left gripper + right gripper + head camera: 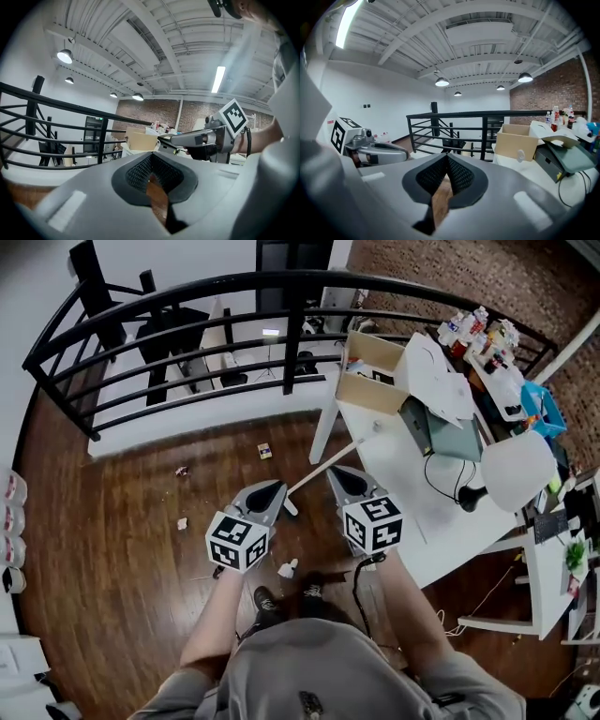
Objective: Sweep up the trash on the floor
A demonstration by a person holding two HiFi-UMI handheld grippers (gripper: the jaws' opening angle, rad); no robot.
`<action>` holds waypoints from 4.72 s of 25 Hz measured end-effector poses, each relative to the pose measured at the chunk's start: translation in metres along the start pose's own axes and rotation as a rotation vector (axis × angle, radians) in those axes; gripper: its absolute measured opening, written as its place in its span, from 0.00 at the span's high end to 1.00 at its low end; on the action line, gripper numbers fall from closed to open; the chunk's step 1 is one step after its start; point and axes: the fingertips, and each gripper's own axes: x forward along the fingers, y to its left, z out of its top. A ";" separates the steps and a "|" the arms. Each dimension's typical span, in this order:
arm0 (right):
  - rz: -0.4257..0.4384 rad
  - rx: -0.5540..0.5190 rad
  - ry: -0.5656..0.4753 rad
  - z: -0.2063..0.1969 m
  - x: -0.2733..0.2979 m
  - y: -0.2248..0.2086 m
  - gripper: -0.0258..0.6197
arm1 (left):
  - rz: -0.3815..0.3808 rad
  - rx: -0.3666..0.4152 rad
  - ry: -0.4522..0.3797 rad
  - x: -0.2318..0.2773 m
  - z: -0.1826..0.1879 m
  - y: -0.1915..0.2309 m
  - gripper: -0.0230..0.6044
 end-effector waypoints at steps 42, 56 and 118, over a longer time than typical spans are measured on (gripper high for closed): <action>0.073 -0.005 0.222 -0.091 0.122 -0.143 0.81 | 0.148 -0.111 0.247 0.089 -0.108 0.057 0.96; -0.064 -0.024 0.124 -0.040 0.051 -0.040 0.82 | -0.131 -0.043 0.276 0.029 -0.136 0.020 0.95; -0.736 0.606 -0.070 -0.183 -0.050 0.199 0.81 | -1.240 0.504 0.759 -0.086 -0.374 -0.017 0.74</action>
